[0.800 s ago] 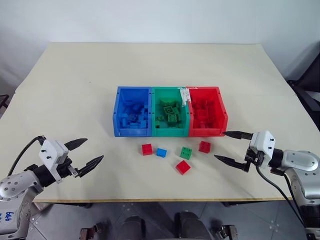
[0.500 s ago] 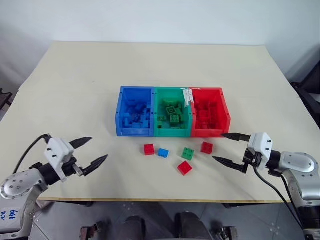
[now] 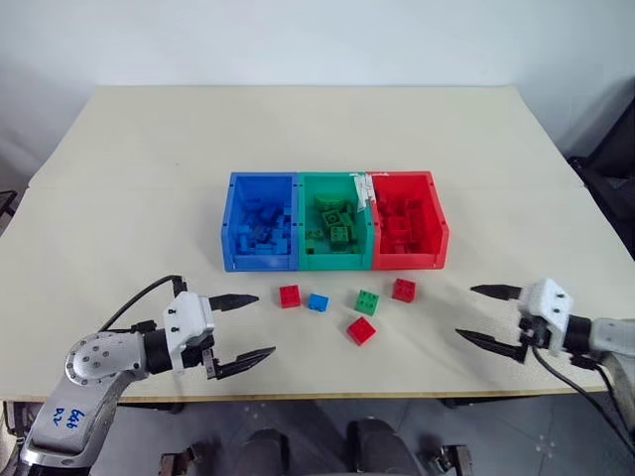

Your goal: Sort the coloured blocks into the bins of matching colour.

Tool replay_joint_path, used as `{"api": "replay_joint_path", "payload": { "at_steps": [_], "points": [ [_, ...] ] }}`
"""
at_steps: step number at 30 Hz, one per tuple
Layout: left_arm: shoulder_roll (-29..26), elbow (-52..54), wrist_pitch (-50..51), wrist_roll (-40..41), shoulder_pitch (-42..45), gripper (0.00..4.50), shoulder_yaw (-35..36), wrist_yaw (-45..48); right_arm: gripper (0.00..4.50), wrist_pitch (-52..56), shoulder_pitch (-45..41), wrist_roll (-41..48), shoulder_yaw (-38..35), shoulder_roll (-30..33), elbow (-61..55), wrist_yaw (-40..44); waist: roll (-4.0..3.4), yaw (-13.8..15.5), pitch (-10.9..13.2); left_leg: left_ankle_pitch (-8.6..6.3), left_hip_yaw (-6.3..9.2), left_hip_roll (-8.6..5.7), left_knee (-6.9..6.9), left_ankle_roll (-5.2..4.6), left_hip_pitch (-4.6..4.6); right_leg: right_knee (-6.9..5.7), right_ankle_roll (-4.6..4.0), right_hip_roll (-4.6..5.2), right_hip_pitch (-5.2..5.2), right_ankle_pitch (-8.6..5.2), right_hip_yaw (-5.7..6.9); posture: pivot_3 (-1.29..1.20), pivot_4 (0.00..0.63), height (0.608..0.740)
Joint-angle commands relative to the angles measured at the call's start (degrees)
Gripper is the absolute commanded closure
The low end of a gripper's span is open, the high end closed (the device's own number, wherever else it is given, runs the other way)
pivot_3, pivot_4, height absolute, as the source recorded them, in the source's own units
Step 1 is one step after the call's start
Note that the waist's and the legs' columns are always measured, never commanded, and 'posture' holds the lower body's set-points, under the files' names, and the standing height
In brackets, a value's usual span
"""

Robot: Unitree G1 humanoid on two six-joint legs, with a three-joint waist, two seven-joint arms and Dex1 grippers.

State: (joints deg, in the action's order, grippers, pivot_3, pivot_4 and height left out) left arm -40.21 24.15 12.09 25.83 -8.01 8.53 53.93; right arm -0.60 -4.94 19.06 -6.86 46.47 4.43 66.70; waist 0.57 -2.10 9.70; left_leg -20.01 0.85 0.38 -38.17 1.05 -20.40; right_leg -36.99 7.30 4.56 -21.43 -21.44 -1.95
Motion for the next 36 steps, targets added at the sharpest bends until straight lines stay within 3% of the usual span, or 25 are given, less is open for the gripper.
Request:
{"api": "replay_joint_path", "payload": {
  "at_steps": [1, 11, 14, 21, 22, 27, 30, 36],
  "points": [
    [-0.6, 1.9, -0.5, 1.0, -2.6, 0.01, 2.9, 0.0, 0.0, 5.3, -3.2, -1.9, 4.0, -0.5, -2.7, -1.6, -0.14, 0.4, 0.1, 0.01, 0.0, -0.01, 0.0, 0.01, 0.0, -0.01, 0.0, 0.01, 0.0, 0.0, 0.0, 0.0, 0.15, 0.74],
    [-1.3, 4.0, -0.3, 2.2, -8.0, 0.01, 8.8, 0.0, 0.0, 5.6, -12.7, -7.0, 10.7, -7.5, 5.9, -5.3, -0.14, 0.5, 0.1, -0.01, 0.11, -0.16, 0.04, -0.05, -0.07, 0.1, -0.01, 0.17, -0.01, 0.0, 0.08, 0.0, 0.15, 0.74],
    [-1.1, 4.6, -0.4, 2.3, -8.7, 0.0, 9.3, -0.1, 0.58, 4.2, -13.1, -7.6, 11.2, -7.6, 7.3, -4.8, -0.11, 0.2, 0.1, -0.01, 0.1, -0.16, 0.0, -0.05, -0.04, 0.09, -0.01, 0.17, 0.04, 0.0, 0.08, 0.0, 0.15, 0.74],
    [-0.1, 5.1, -0.4, 2.6, -8.9, 0.0, 8.6, -0.5, 2.9, 2.3, -12.4, -6.9, 9.9, -6.4, 7.8, -4.0, -0.11, 0.4, 0.1, 0.04, 0.11, -0.16, -0.02, -0.07, 0.04, 0.05, -0.02, 0.17, 0.14, 0.01, 0.07, 0.0, 0.15, 0.74],
    [0.1, 5.0, -0.5, 2.6, -8.7, 0.0, 8.5, -0.6, 3.04, 2.6, -12.1, -6.0, 9.4, -6.1, 6.9, -3.6, -0.11, 0.5, 0.1, 0.04, 0.11, -0.17, -0.03, -0.07, 0.05, 0.05, -0.03, 0.18, 0.16, 0.01, 0.08, 0.0, 0.15, 0.74],
    [1.6, 4.6, 0.2, 3.3, -8.3, 0.0, 8.7, -2.2, 3.02, 16.1, -13.9, 3.1, 3.3, -6.2, -3.3, -7.6, -0.18, 0.5, 0.1, 0.02, 0.15, -0.23, 0.0, -0.1, -0.07, 0.06, -0.02, 0.24, 0.05, 0.01, 0.09, 0.0, 0.15, 0.74],
    [3.6, 4.2, 2.0, 6.1, -6.6, 0.0, 9.9, -4.9, 3.02, 22.9, -19.9, 7.3, 0.6, -7.5, -4.6, -10.8, -0.24, -0.1, 0.1, 0.03, 0.12, -0.21, 0.01, -0.09, -0.14, 0.06, -0.02, 0.21, -0.07, 0.01, 0.08, 0.0, 0.15, 0.74],
    [4.1, 5.1, 3.0, 6.5, -5.4, 0.0, 9.5, -6.6, 3.02, 18.8, -27.9, 2.4, 1.6, -10.2, 3.6, -14.9, -0.23, 0.3, 0.1, 0.05, 0.16, -0.15, 0.07, -0.04, -0.13, 0.08, -0.02, 0.13, -0.09, 0.01, 0.11, 0.0, 0.15, 0.74]
  ]
}}
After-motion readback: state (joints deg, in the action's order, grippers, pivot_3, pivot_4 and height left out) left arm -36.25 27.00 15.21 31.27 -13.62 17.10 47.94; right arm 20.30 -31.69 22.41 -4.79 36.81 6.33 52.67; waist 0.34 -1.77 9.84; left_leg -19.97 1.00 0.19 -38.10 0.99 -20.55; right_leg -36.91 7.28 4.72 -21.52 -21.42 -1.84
